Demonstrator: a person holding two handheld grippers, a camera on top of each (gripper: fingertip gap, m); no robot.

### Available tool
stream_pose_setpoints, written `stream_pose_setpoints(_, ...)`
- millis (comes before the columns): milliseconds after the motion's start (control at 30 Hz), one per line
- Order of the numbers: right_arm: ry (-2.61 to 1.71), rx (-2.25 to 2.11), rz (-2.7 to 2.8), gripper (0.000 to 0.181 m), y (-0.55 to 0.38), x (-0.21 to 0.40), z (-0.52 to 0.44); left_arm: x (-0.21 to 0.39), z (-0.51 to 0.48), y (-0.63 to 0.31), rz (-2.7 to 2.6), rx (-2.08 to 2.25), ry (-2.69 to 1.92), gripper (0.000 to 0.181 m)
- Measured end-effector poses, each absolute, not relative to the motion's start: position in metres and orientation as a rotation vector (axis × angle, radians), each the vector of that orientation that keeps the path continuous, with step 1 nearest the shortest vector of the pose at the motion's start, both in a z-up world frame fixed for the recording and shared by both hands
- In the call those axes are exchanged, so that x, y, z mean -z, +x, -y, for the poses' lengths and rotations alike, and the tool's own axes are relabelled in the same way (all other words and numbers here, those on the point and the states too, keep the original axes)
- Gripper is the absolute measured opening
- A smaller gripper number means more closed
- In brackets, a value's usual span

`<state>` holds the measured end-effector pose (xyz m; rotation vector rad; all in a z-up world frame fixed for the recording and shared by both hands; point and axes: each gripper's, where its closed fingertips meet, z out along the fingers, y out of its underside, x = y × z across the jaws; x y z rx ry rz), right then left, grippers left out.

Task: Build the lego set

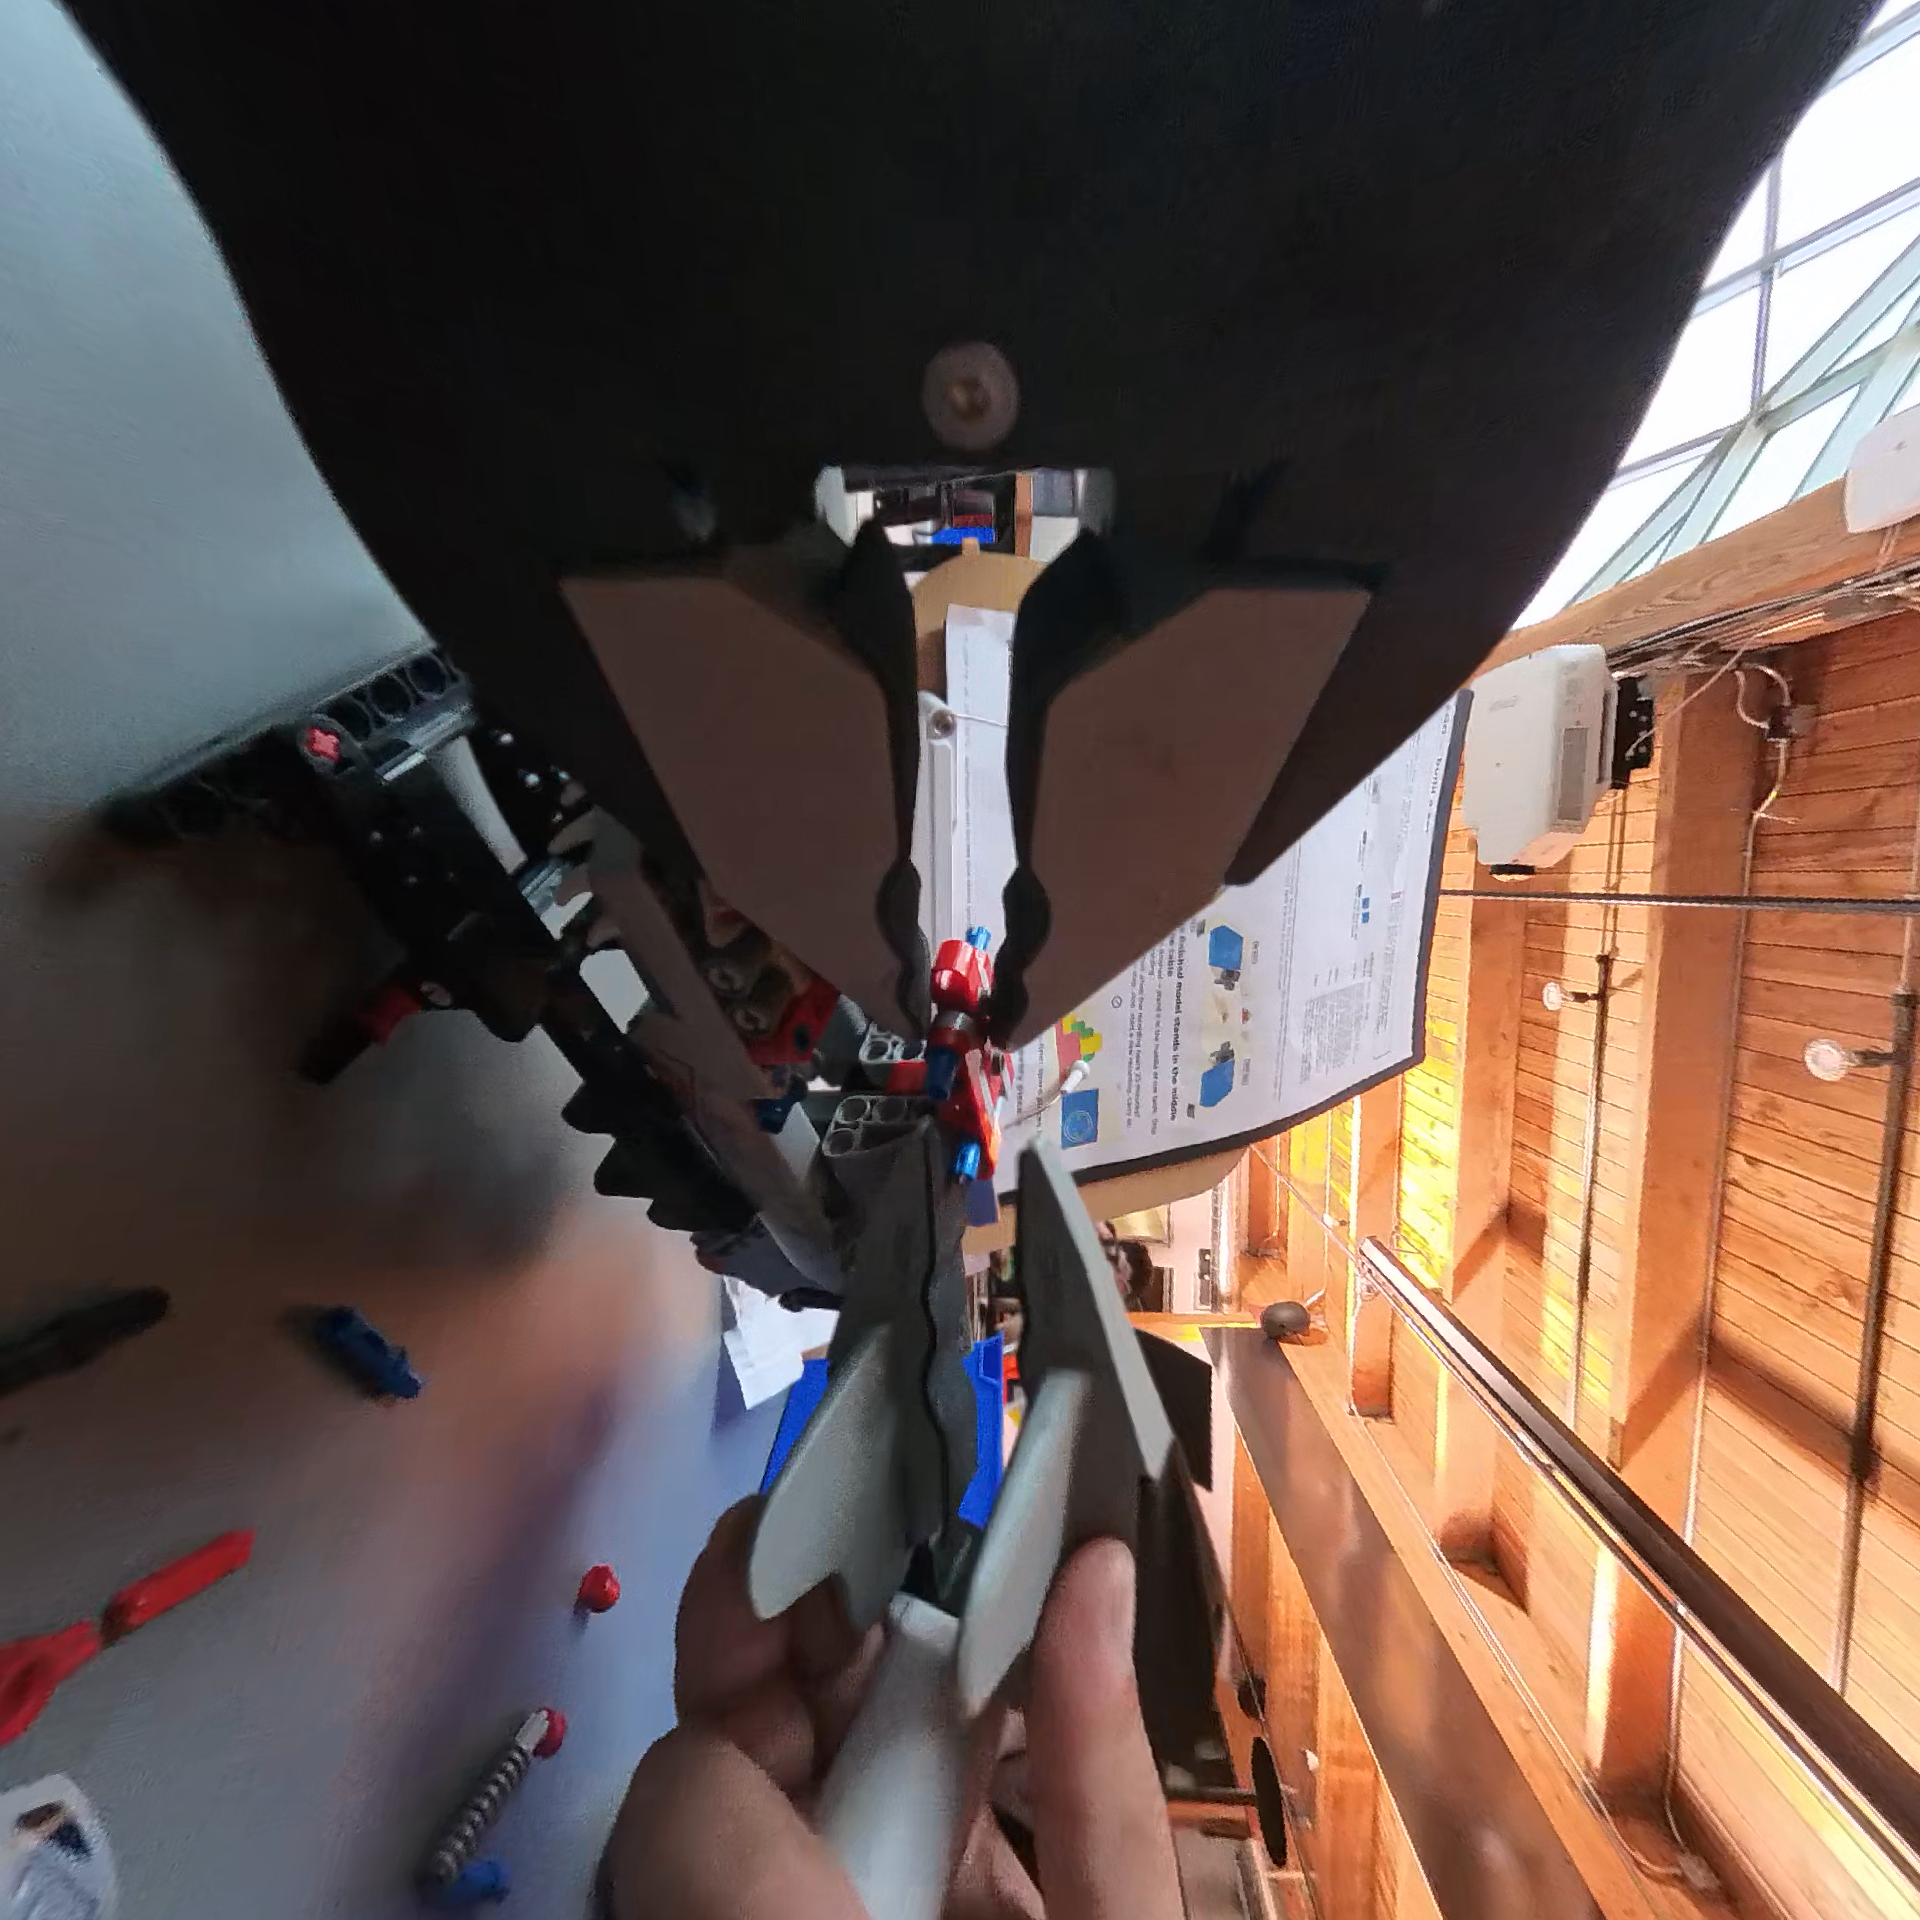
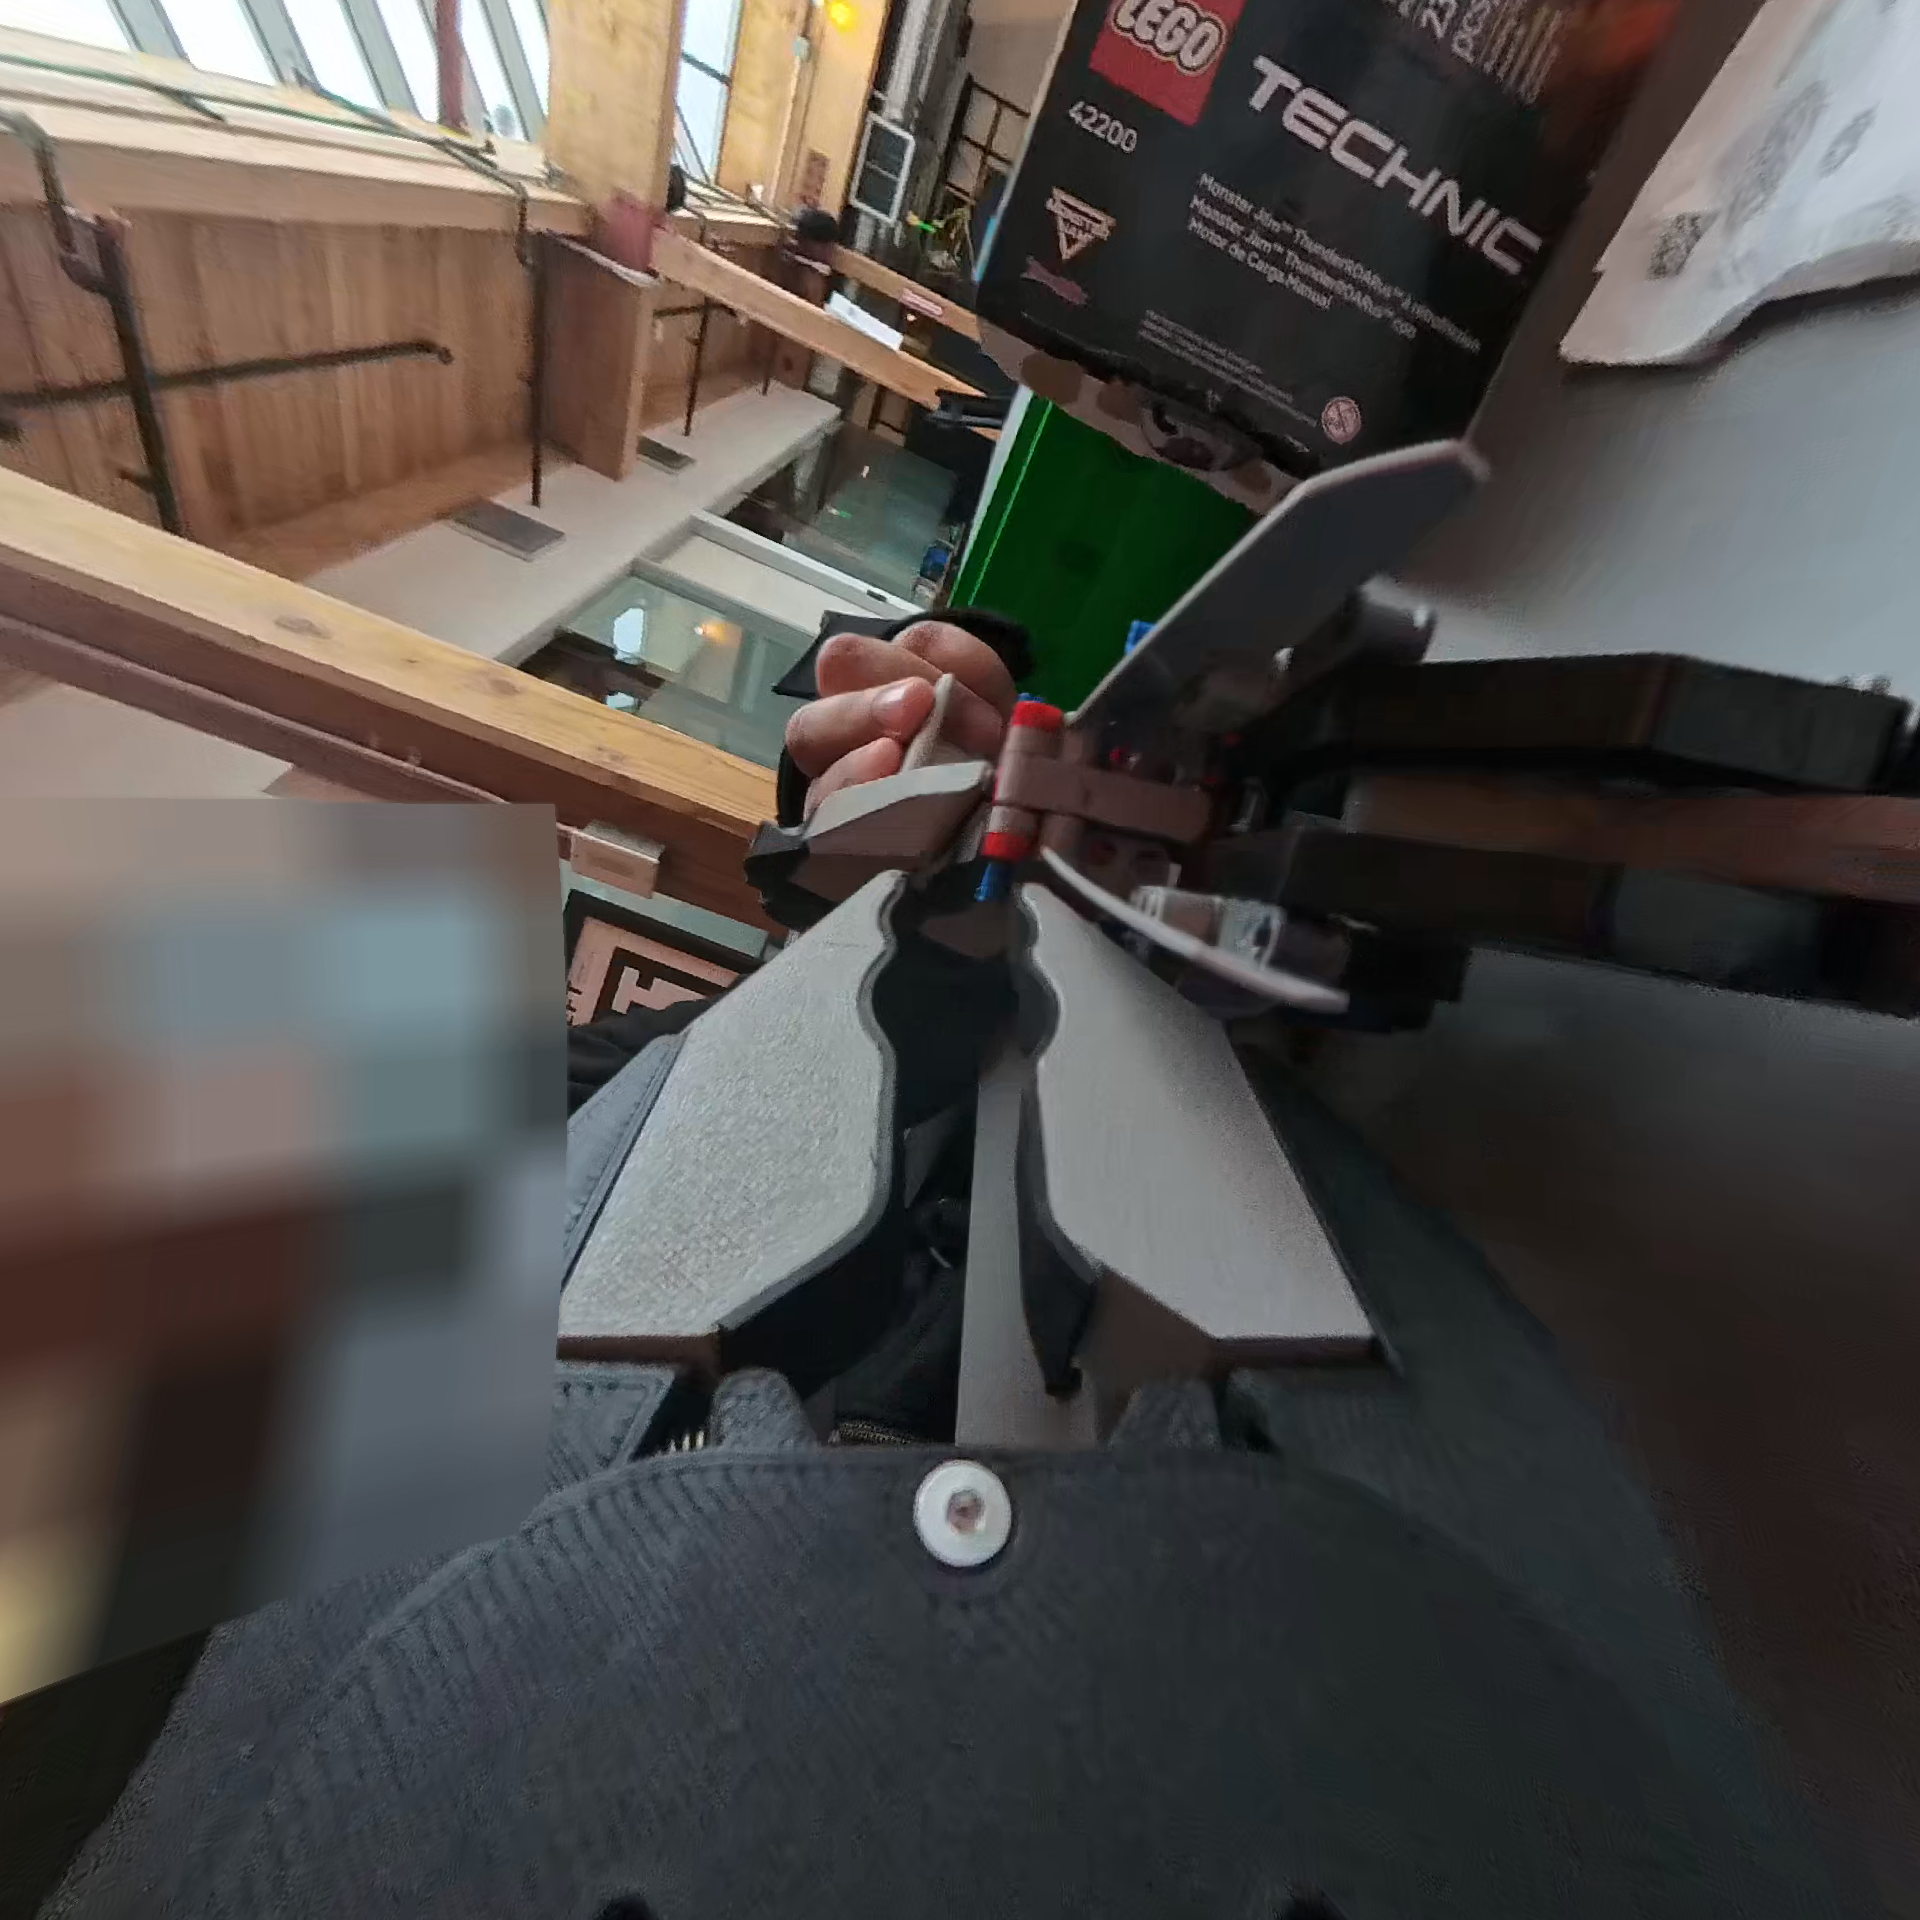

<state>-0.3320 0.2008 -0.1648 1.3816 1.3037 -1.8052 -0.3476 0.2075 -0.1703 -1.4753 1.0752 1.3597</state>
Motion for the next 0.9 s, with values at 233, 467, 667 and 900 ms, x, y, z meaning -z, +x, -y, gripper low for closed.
stream_pose_setpoints(233, 1.397, 1.699, -1.195, 0.005, -0.336, 0.166, -0.198, 0.17, -0.203, -0.346, -1.083, -1.297, -1.45, 0.008)
stream_pose_setpoints(467, 1.391, 1.582, -1.24, 0.001, -0.341, 0.17, -0.192, 0.172, -0.198, -0.348, -1.077, -1.213, -1.454, 0.008)
stream_pose_setpoints(667, 1.381, 1.509, -1.407, 0.001, -0.342, 0.175, -0.192, 0.175, -0.199, -0.353, -0.974, -1.14, -1.555, 0.008)
stream_pose_setpoints(900, 1.333, 1.479, -1.425, 0.001, -0.34, 0.176, -0.191, 0.175, -0.197, -0.355, -0.976, -1.151, -1.566, 0.008)
